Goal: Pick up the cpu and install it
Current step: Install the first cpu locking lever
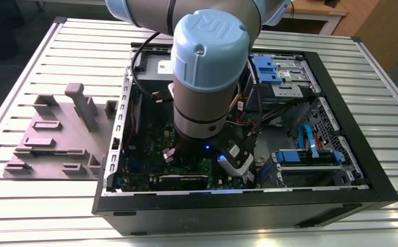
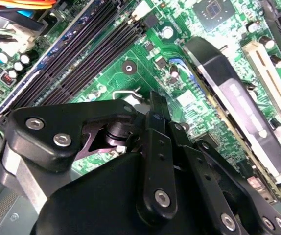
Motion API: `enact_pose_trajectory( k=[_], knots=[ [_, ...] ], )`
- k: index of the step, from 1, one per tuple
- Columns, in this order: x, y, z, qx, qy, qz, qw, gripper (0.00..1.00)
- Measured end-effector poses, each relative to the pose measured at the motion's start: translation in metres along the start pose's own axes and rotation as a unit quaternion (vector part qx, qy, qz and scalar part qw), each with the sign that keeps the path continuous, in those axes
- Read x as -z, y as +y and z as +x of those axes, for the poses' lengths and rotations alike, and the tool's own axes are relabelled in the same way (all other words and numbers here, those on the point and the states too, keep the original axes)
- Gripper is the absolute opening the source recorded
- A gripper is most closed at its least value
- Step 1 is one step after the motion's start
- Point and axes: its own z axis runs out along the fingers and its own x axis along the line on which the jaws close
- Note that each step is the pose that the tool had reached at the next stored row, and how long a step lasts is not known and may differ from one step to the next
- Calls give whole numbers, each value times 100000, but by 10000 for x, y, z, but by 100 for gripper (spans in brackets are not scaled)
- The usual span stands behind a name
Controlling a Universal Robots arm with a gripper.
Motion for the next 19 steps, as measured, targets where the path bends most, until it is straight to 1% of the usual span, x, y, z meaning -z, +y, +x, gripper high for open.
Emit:
enact_pose_trajectory(
  k=[5,12,15,19],
  knots=[
    [-7,-9,-26,6,1,1,100000,10],
    [-3,-8,-29,6,6,6,100000,10],
    [18,-5,-35,6,1,-1,100000,10],
    [82,-2,-41,3,16,2,100000,10]
  ],
)
